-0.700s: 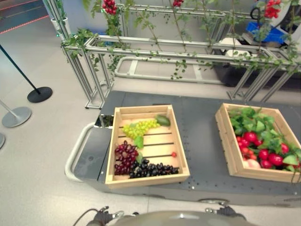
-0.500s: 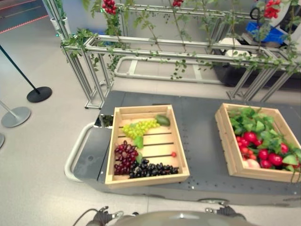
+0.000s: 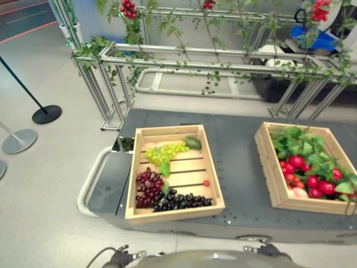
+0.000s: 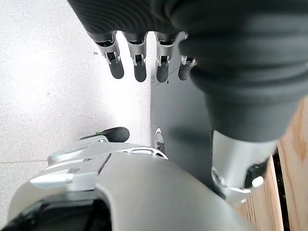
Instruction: Pick up the fruits from the basket on one side to the basket on the other side
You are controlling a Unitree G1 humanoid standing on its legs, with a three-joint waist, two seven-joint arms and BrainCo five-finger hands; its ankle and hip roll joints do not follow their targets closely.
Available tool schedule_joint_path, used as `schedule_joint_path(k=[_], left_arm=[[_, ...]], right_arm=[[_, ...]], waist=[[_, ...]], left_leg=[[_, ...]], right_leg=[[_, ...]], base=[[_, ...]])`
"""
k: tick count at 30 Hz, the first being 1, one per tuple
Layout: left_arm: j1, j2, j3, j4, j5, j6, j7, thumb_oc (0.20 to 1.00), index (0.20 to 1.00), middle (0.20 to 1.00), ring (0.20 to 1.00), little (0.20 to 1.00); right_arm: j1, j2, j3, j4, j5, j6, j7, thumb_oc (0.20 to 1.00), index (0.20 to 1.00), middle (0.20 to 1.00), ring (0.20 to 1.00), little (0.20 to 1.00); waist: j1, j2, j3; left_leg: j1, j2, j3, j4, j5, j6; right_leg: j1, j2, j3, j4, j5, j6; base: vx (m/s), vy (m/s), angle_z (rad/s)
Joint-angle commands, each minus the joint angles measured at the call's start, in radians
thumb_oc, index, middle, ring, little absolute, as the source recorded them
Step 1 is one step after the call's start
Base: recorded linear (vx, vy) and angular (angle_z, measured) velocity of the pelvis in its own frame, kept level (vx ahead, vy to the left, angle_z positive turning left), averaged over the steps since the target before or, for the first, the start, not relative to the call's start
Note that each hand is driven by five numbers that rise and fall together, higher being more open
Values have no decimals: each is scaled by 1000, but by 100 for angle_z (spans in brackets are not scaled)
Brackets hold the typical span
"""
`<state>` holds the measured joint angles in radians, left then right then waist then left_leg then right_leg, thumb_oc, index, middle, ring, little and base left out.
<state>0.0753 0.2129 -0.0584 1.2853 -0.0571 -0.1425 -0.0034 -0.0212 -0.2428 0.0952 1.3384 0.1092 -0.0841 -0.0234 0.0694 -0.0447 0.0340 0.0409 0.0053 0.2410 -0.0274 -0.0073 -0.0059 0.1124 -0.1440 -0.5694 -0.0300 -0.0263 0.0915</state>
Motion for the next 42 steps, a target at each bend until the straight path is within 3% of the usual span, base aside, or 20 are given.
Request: schedule_joint_path(k=[1,14,19,23,25,26,31,36,42], left_arm=[[-19,-26,-7,69,-2,-12,-2,1000,1000,1000,1000,1000],[-19,-27,-20,66,15,-20,0,1000,1000,1000,1000,1000],[-10,14,-11,21,8,-37,3,1000,1000,1000,1000,1000],[52,78,-7,-161,-45,-69,-12,1000,1000,1000,1000,1000],[120,128,-4,-413,-97,-77,-59,1000,1000,1000,1000,1000],[124,129,-4,-419,-98,-73,-60,1000,1000,1000,1000,1000],[273,160,58,-830,-187,-54,-163,1000,1000,1000,1000,1000],[380,172,139,-1102,-231,-41,-213,1000,1000,1000,1000,1000],[414,167,164,-1210,-283,-43,-226,1000,1000,1000,1000,1000]], right_arm=[[-56,0,40,47,19,-26,-14,1000,1000,1000,1000,1000],[-51,-5,35,63,4,-24,-18,1000,1000,1000,1000,1000],[-57,-20,40,63,-8,-24,-17,1000,1000,1000,1000,1000],[-69,-58,9,71,-1,-28,-21,1000,1000,1000,1000,1000],[-61,-77,-19,69,-3,-27,-18,1000,1000,1000,1000,1000],[-59,-76,-19,69,-3,-27,-18,1000,1000,1000,1000,1000],[-45,-89,-57,62,-11,-17,-7,1000,1000,1000,1000,1000],[-35,-95,-78,65,-2,-8,8,1000,1000,1000,1000,1000],[-28,-88,-77,68,10,-8,21,1000,1000,1000,1000,1000]], waist=[[16,-15,-40],[10,-9,-44],[5,-5,-42],[22,6,-28],[34,14,-24],[34,14,-24],[55,16,-26],[72,14,-27],[85,11,-24]], left_leg=[[-22,32,10,-1,-2,-63],[-17,31,13,-6,1,-65],[-17,31,19,-9,3,-66],[-28,25,12,-9,7,-65],[-27,21,5,-10,8,-63],[-27,21,5,-10,8,-63],[-25,20,2,-9,8,-63],[-22,22,-3,-10,7,-63],[-21,25,-10,-8,7,-63]], right_leg=[[-33,-45,1,-39,54,30],[-28,-45,0,-43,53,31],[-33,-48,6,-44,59,34],[-42,-58,0,-43,70,39],[-35,-63,-11,-43,73,43],[-35,-63,-11,-43,73,43],[-28,-71,-26,-43,77,49],[-23,-76,-37,-44,79,51],[-14,-77,-52,-38,71,48]], base=[[0,0,0],[0,0,0],[-11,8,-5],[-38,30,-3],[-8,33,2],[0,0,0],[-1,1,1],[3,2,2],[2,-5,7]])
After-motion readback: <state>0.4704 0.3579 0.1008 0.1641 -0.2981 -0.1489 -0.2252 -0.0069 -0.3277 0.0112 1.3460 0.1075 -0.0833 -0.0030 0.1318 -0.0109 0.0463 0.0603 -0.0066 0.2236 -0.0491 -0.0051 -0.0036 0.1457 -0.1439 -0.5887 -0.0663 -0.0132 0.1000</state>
